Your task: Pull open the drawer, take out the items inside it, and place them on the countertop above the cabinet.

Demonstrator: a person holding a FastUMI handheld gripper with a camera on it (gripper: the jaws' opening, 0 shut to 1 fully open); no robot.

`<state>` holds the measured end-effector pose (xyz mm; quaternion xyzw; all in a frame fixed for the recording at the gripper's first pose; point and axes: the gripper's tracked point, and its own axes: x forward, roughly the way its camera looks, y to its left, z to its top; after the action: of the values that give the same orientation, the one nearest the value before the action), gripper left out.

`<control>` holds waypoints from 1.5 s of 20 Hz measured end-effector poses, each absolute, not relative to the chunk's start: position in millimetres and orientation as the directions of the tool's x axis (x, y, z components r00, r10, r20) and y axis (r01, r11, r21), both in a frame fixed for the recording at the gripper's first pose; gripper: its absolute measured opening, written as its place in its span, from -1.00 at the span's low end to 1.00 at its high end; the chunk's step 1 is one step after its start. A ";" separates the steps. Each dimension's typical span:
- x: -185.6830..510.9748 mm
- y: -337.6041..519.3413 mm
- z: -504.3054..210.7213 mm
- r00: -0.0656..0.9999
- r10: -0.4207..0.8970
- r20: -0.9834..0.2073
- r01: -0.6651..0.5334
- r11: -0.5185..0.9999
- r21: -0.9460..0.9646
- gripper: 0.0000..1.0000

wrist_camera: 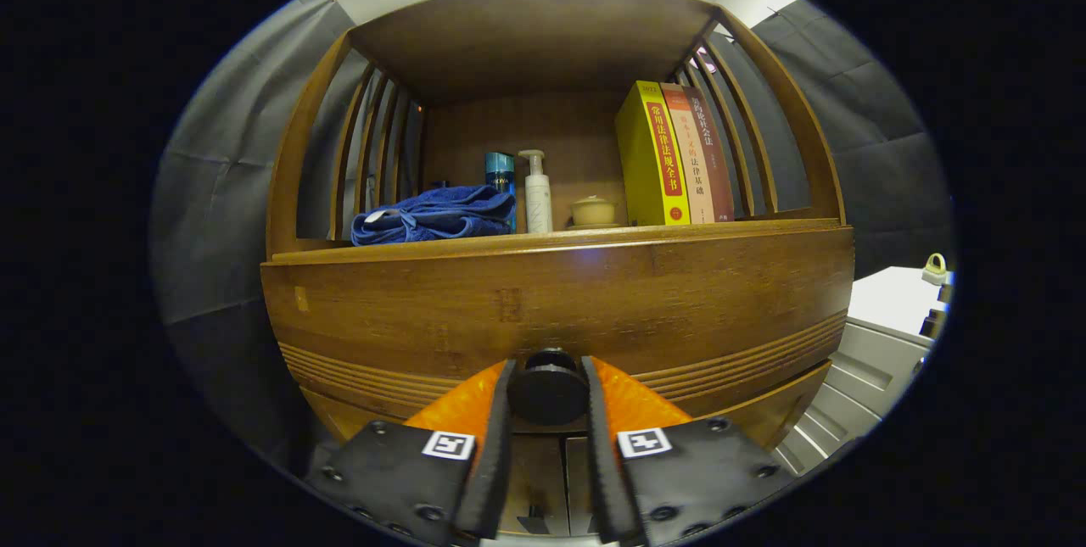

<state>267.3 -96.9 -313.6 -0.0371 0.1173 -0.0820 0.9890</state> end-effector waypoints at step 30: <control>147.7 -71.3 -291.1 0.915 -0.238 -0.326 0.204 0.969 -0.136 -0.27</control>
<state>147.7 -71.3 -291.1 -0.0497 0.1725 -0.1132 0.9772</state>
